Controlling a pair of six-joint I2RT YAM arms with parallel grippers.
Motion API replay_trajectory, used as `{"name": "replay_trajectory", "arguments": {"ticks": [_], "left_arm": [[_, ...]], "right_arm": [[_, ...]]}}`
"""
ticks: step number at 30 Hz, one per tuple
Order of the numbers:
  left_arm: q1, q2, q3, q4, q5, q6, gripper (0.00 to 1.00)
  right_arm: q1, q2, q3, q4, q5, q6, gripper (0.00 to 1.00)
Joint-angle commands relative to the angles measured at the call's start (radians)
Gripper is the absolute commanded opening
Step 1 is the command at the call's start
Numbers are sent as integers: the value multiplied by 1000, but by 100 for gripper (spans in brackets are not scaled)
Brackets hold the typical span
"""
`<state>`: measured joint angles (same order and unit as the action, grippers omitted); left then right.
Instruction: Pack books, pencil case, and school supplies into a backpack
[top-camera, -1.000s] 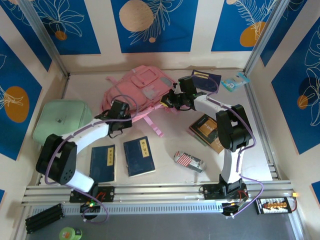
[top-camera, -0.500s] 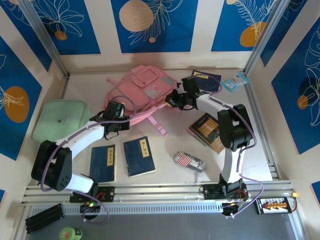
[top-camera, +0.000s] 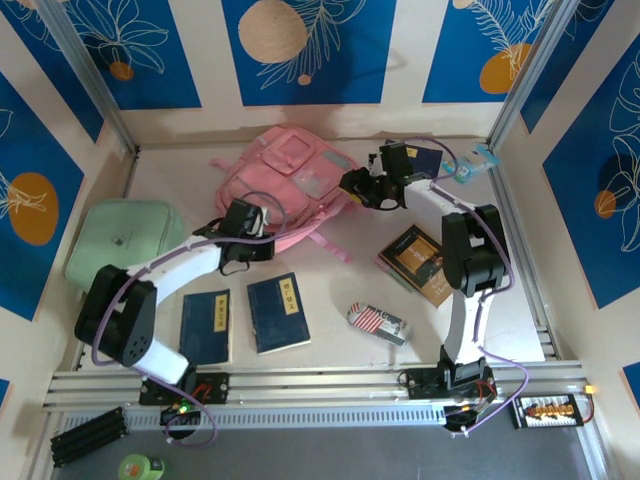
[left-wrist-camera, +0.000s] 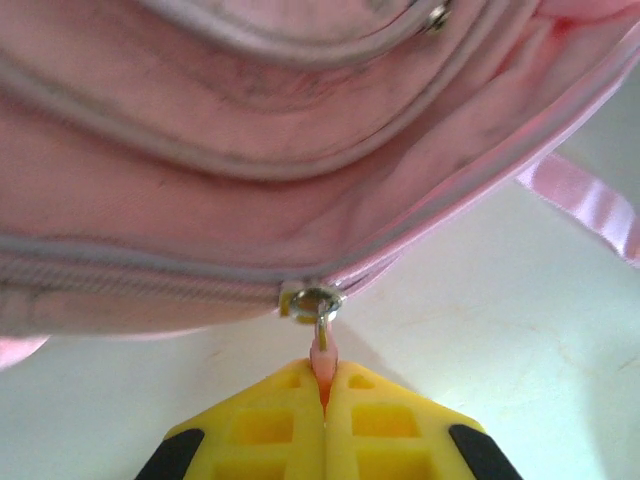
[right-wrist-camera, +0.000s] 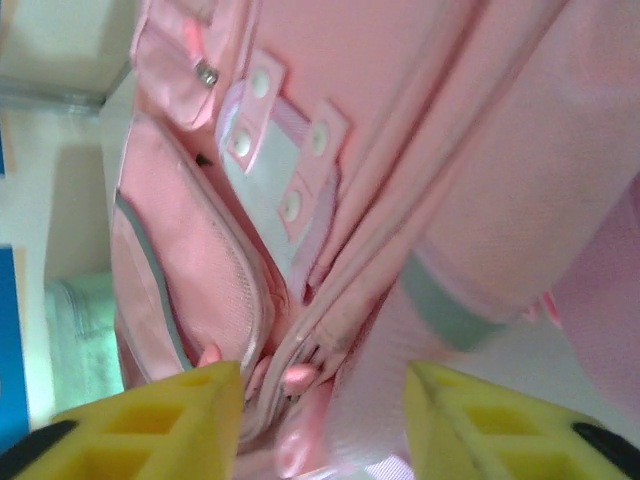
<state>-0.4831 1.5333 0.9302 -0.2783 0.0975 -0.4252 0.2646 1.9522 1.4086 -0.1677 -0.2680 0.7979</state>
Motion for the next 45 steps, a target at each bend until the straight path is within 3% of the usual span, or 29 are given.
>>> {"name": "replay_trajectory", "arguments": {"ticks": [1,5,9,18,21,27,28,35,45], "left_arm": [[-65,51,97,-7,48,-12,0],[-105,109,163,2,67,-25,0],[-119,141,193,-3,89,-26,0],[-121,144,198,-35,114,-2,0],[-120,145,204,-68,106,10,0],[-82,105,192,-270,-5,24,0],[-64,88,175,-291,-21,24,0],[62,-32,96,-354,-66,65,0],[31,8,151,-325,49,128,0]], "right_arm": [[10,-146,-87,-78,54,16,58],[44,-228,-231,-60,29,157,67],[101,-215,-284,15,-7,287,69],[178,-14,-122,11,7,370,68],[186,17,-110,24,18,385,59],[171,25,-67,-56,122,278,13],[171,28,-58,-67,136,252,11],[166,49,19,-132,212,154,4],[146,48,39,-54,130,33,4]]}}
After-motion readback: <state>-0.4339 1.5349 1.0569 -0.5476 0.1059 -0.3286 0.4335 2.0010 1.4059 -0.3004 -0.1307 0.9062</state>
